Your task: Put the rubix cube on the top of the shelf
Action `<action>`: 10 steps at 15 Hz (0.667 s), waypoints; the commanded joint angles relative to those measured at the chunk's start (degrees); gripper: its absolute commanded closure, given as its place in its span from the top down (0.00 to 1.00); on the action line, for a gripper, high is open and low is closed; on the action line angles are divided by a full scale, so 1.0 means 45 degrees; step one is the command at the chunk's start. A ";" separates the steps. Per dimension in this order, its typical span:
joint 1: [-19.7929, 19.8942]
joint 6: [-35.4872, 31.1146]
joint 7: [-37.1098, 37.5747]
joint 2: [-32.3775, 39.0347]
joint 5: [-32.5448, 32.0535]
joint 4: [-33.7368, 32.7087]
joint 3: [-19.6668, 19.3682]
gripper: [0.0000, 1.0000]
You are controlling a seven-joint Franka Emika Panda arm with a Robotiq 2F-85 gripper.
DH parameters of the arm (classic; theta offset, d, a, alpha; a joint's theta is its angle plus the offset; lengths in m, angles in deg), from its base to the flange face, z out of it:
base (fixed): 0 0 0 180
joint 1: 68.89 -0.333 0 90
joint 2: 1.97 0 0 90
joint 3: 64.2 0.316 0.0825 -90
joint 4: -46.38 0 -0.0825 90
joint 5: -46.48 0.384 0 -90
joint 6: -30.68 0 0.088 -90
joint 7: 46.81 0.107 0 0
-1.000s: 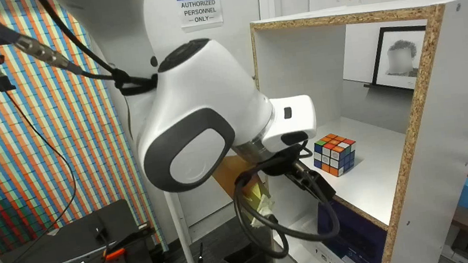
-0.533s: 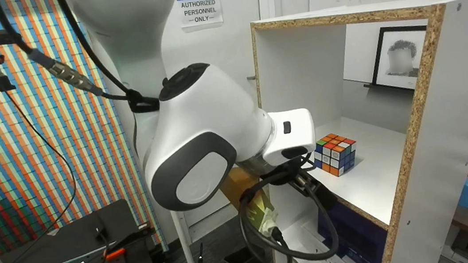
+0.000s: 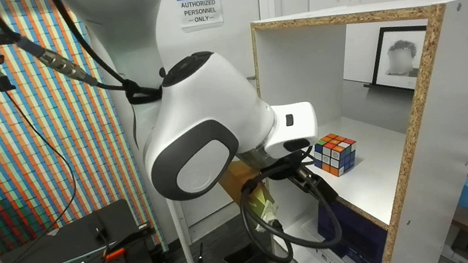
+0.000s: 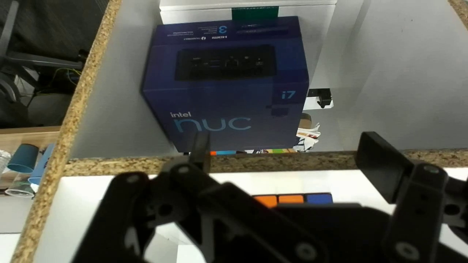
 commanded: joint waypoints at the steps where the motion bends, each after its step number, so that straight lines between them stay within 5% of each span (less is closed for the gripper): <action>1: 0.0069 0.0934 0.0508 -0.1462 -0.0120 0.0004 0.0215 1.00; 10: 0.0155 -0.0091 0.0774 -0.1408 -0.0489 -0.1047 0.0240 1.00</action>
